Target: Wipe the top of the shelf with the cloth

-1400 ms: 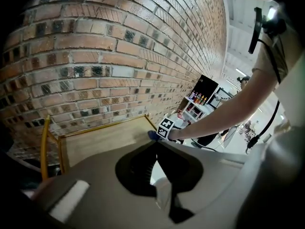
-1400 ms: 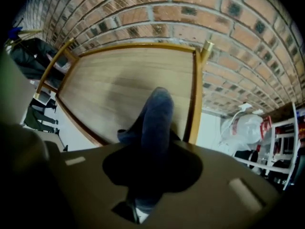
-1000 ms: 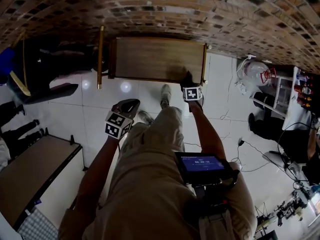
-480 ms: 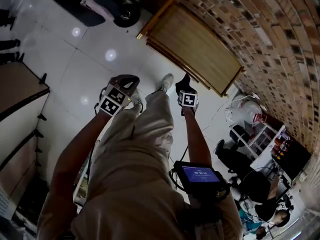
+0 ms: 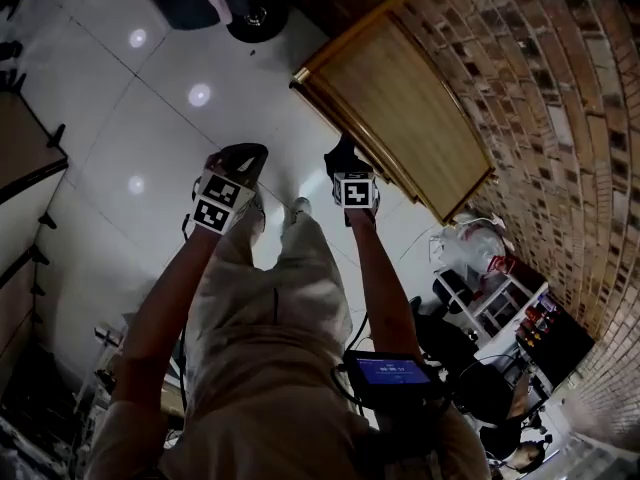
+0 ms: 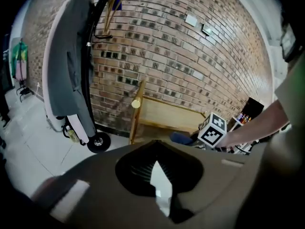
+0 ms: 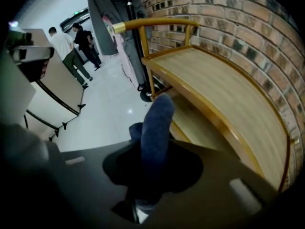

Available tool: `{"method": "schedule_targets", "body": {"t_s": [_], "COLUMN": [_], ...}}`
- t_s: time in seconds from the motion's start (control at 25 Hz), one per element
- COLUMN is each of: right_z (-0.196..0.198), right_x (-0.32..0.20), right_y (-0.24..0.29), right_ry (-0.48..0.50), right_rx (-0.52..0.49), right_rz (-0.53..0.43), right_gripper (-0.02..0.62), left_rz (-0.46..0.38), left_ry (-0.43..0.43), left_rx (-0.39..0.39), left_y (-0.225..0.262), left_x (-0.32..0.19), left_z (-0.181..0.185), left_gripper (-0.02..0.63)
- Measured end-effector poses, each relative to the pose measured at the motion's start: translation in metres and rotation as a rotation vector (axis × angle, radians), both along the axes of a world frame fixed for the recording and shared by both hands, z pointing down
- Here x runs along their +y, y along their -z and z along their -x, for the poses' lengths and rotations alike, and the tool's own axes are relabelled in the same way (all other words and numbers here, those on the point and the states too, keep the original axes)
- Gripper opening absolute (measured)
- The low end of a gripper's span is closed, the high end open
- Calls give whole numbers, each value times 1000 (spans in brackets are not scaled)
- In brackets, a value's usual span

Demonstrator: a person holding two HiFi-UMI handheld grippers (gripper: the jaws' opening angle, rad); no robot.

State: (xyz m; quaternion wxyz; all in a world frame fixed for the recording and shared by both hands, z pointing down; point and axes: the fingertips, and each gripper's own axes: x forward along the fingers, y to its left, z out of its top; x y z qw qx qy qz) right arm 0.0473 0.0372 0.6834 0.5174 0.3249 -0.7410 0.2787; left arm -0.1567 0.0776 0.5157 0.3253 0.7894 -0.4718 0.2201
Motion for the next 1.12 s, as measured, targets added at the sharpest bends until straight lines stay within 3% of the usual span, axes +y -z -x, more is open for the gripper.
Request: {"method": "schedule_targets", "body": {"t_s": [0.12,0.32,0.44,0.6,0.8,0.96,1.12], "right_z": [30,79,116,156,184,187,184], "right_x": [-33,-73,-106,-151,-163,-166,-170], "right_y": [-27,-65,-90,-136,-164,-167,-162], "right_ry": [90,267,329,490,636,577,549], "right_rx": [-26,-53,-93,-38,-36,-123,-169], "right_rz": [-69,-234,-352,-520,-502,-475,-463], "right_gripper": [92,95,95,95,98,95,95], "left_rz": [-42,-119,-187,-311,-394,-335,-304], "left_ry": [60,17,60,85,0,37,61], "left_rx": [15,-9,1,-7,-69,-19,-49], "left_y": [-61,-152,-202,-253,-317,-330,-330], "left_x": [-34,-68,-100,-139,-142,-144,-139], "left_z": [1,-15,-13,-13,-15,0,6], "left_gripper": [5,5,5,5,5,5,5]}}
